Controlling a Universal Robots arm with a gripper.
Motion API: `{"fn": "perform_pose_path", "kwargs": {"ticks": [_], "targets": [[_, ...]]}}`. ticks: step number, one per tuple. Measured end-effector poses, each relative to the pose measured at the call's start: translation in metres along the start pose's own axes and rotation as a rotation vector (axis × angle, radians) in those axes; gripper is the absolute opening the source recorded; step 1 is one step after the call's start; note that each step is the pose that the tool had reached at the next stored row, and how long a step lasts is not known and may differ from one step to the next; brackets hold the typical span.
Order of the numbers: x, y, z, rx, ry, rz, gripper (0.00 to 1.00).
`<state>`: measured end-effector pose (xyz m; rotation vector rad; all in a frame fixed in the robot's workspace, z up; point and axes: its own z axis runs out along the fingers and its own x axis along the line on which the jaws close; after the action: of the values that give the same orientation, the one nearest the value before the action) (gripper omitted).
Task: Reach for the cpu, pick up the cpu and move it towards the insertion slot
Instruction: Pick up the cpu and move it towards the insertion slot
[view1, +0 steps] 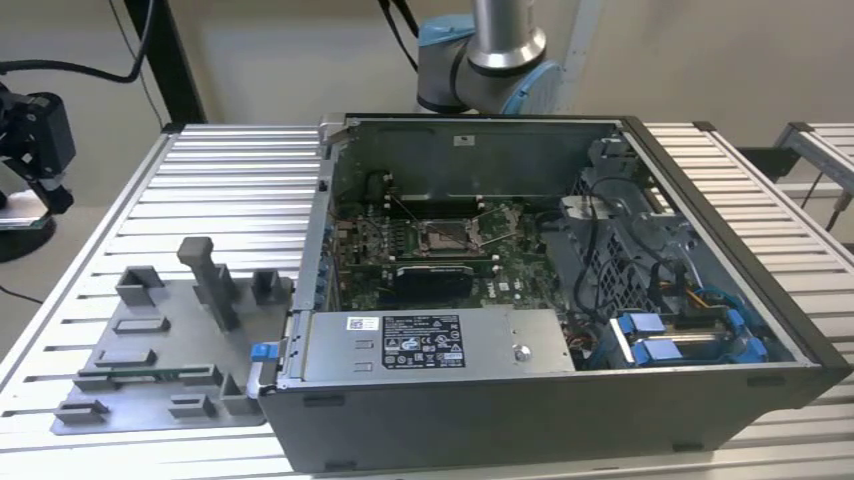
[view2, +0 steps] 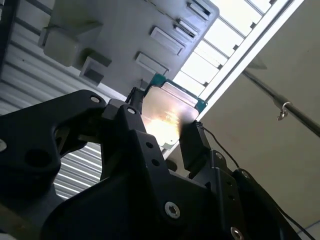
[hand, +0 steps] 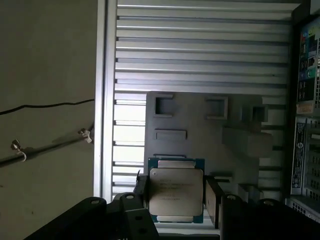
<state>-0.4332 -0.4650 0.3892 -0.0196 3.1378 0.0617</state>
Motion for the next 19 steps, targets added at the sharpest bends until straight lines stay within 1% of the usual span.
{"fn": "perform_pose_path", "kwargs": {"ticks": [13,16,19], "targets": [[-0.0007,0.0,-0.0002,0.0002,0.0003,0.0,0.0],[-0.0078,-0.0001,-0.0001,0.0001,0.0011,0.0,0.0],[-0.0169,-0.0002,-0.0001,0.0001,0.0027,0.0,0.0]]}}
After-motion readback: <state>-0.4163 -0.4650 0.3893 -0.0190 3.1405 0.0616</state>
